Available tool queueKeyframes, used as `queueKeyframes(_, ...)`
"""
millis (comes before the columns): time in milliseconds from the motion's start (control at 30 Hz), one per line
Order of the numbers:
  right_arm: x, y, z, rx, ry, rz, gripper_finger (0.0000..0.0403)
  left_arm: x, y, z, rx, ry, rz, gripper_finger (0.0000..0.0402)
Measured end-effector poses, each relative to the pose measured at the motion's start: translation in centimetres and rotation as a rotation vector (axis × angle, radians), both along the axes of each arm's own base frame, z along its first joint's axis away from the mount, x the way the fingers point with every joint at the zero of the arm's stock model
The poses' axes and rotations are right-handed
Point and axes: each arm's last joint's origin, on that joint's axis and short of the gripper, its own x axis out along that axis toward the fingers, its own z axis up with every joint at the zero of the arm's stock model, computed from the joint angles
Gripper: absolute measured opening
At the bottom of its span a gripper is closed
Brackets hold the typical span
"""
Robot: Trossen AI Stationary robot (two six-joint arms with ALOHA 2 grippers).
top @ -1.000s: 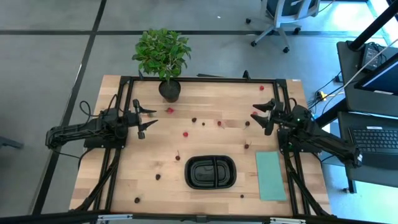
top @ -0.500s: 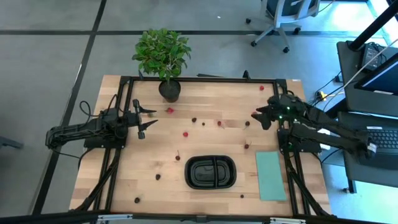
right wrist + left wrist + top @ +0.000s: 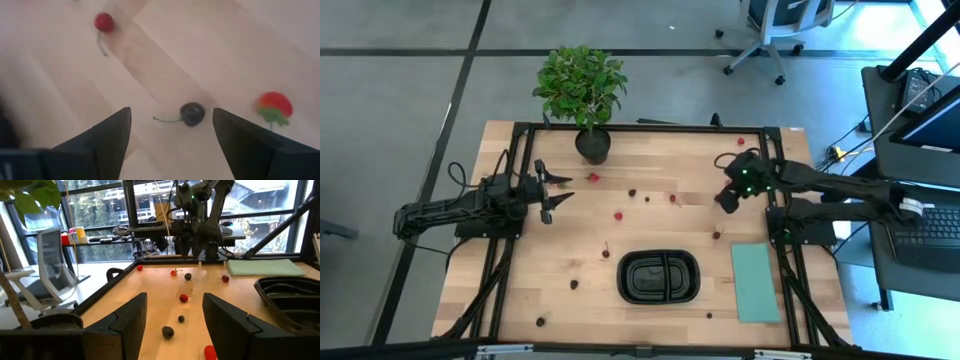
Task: Pick and placing Produce into tupperware
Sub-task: Put the top right black cherry into the right side of the black container
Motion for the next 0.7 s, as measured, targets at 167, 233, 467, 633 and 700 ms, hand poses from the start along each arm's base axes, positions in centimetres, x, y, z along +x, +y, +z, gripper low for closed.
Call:
queueKeyframes(167, 1.1, -0.1, -1.0, -0.068, 0.072, 0.004, 0.0281, 0.0, 0.0, 0.0, -0.001, -0.001, 0.000, 0.0186)
queueKeyframes(233, 1.4, -0.1, -1.4, -0.064, 0.092, 0.011, 0.0281, 0.0, 0.0, 0.0, -0.002, -0.001, 0.000, 0.0186)
queueKeyframes(467, 2.1, -0.1, -2.8, -0.019, 0.146, -0.016, 0.0281, 0.0, 0.0, 0.0, -0.002, 0.000, 0.000, 0.0186)
queueKeyframes(633, 2.4, -0.2, -3.8, 0.019, 0.200, -0.063, 0.0281, 0.0, 0.0, 0.0, -0.002, 0.000, 0.001, 0.0186)
queueKeyframes(700, 2.6, -0.2, -4.2, 0.019, 0.226, -0.070, 0.0281, 0.0, 0.0, 0.0, -0.004, -0.001, 0.001, 0.0186)
